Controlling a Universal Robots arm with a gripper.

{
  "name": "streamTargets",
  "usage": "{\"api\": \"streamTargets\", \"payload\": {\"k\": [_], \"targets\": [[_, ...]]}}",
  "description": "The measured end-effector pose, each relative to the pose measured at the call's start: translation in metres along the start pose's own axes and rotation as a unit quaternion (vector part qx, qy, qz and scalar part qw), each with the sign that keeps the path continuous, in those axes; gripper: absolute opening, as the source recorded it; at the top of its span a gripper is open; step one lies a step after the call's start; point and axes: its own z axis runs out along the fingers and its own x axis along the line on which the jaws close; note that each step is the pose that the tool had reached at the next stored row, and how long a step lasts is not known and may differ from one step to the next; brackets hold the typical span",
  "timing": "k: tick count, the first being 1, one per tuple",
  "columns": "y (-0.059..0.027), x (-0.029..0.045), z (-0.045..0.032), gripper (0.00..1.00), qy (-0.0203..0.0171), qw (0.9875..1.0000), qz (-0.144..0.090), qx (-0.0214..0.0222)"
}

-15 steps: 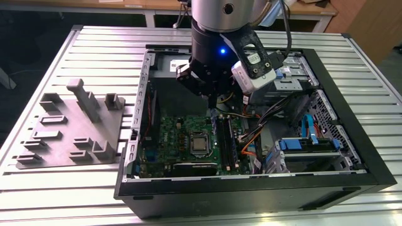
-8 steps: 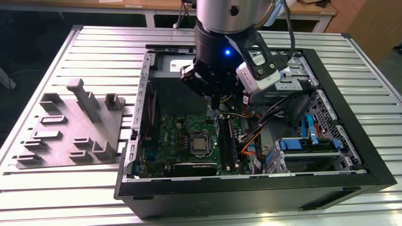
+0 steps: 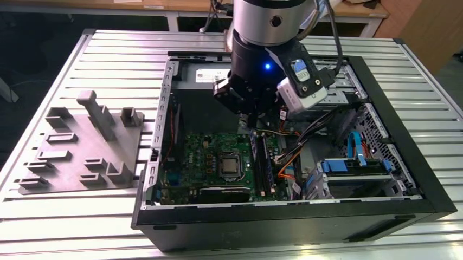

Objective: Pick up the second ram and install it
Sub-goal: 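Pick up the second ram and move it above second insertion slot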

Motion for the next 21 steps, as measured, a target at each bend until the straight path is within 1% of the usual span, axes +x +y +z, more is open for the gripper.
{"api": "streamTargets", "payload": {"k": [7, 12, 15, 21], "targets": [[-0.0002, 0.0000, 0.0104, 0.11, 0.0000, 1.0000, 0.000, 0.0000], [-0.0004, -0.0037, 0.0154, 0.11, 0.0000, 1.0000, 0.000, 0.0000], [-0.0005, -0.0056, 0.0172, 0.11, 0.0000, 1.0000, 0.000, 0.0001], [-0.0005, -0.0057, 0.0173, 0.11, 0.0000, 1.0000, 0.000, 0.0000]]}}
